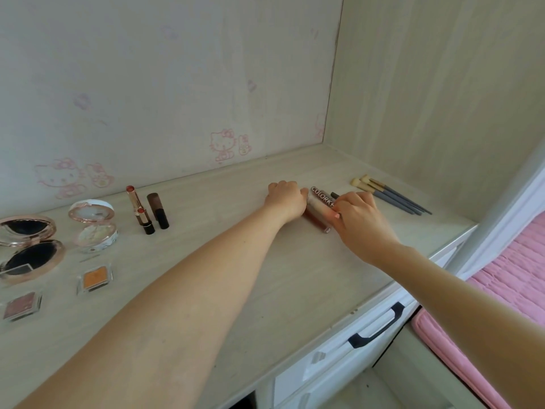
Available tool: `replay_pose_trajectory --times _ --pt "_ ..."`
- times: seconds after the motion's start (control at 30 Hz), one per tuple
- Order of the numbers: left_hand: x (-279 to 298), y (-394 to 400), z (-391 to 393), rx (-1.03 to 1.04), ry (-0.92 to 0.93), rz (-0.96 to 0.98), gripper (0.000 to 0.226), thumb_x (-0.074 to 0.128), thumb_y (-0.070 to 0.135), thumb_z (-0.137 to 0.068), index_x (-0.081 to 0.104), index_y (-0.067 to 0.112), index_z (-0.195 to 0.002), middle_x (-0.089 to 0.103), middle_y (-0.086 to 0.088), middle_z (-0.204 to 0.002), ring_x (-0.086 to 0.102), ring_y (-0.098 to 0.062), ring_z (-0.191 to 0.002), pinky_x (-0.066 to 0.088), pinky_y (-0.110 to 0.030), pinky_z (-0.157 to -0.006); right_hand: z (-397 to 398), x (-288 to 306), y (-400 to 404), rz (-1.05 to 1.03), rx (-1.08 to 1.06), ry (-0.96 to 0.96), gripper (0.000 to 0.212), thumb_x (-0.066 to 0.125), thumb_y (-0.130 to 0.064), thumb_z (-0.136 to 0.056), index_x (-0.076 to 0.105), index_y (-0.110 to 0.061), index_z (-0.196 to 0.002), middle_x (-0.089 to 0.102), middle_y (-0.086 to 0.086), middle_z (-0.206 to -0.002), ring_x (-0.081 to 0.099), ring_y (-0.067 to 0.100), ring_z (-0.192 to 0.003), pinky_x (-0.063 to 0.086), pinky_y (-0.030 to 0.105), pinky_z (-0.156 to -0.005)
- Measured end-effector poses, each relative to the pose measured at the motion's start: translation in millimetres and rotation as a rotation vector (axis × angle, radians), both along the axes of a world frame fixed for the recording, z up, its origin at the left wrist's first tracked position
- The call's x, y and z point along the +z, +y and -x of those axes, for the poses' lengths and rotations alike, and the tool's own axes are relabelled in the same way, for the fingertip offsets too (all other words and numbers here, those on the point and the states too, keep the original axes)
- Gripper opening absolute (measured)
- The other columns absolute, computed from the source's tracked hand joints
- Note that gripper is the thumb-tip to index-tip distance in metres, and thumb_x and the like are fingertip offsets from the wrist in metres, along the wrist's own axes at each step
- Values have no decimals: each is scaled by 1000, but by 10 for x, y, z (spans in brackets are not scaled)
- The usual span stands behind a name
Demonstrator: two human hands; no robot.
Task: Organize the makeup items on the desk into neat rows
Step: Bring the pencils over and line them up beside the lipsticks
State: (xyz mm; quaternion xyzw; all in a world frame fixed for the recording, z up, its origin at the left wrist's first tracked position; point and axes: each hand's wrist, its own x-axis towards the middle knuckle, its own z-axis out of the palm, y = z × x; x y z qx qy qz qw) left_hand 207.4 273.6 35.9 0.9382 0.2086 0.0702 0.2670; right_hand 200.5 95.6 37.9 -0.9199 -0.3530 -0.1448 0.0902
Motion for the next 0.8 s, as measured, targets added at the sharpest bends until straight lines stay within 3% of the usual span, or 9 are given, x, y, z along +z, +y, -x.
replay_pose_trajectory --times 0.07,0.17,0.27,0.33,0.4,0.47,0.6,0.67,0.8 --pt "45 -14 38 0 -57 18 42 34 34 -99 58 6 -119 55 -18 -126 42 -36 -124 33 -36 -101 28 41 -2 -51 39 -110 22 56 -21 -95 65 -9 -110 64 13 -103 52 36 -102 45 42 -90" --pt "146 -57 177 1 -179 86 40 38 34 -99 54 7 -125 53 -15 -128 35 -33 -127 32 -35 -101 98 98 -13 -215 90 -189 20 68 -12 -87 68 -10 -107 65 14 -80 57 41 -81 52 46 -72" --pt "245 -80 317 25 -293 209 39 42 32 -98 52 9 -129 56 -12 -126 40 -31 -124 33 -34 -103 152 132 13 -277 21 -49 24 58 -27 -94 64 -10 -109 63 8 -96 52 32 -97 44 35 -81" --pt "320 -90 419 50 -375 329 36 47 32 -97 52 12 -127 61 -7 -112 47 -28 -118 37 -31 -96 177 135 41 -321 7 33 28 54 -33 -95 61 -12 -113 62 3 -101 49 24 -100 43 32 -80" --pt "411 -99 548 79 -434 470 35 50 33 -95 52 16 -126 58 -1 -102 51 -23 -111 38 -26 -84 261 166 94 -406 31 99 27 55 -34 -93 59 -16 -112 63 1 -99 52 19 -94 48 34 -76" --pt "486 -111 697 96 -478 585 37 53 32 -93 50 19 -128 58 -2 -107 56 -20 -103 42 -26 -83 373 213 152 -501 48 156 24 58 -35 -92 60 -19 -109 64 -2 -96 56 15 -89 50 31 -74" --pt "589 -70 1034 104 -560 754 44 61 26 -88 47 24 -130 64 -10 -108 64 -16 -91 51 -38 -94 713 318 287 -658 71 272 17 66 -30 -87 62 -22 -102 61 -17 -84 57 -5 -79 41 5 -65" --pt "634 -24 1235 110 -584 811 49 63 22 -88 43 25 -133 65 -10 -106 64 -14 -86 52 -38 -93 898 353 360 -722 73 344 17 70 -28 -85 61 -24 -98 61 -21 -83 57 -9 -79 41 6 -63" --pt "685 128 1622 155 -638 1094 59 68 16 -86 38 16 -137 70 -13 -108 68 -21 -98 56 -29 -83 1226 402 516 -809 93 420 19 74 -28 -81 61 -25 -95 64 -19 -80 60 -3 -76 42 14 -64"
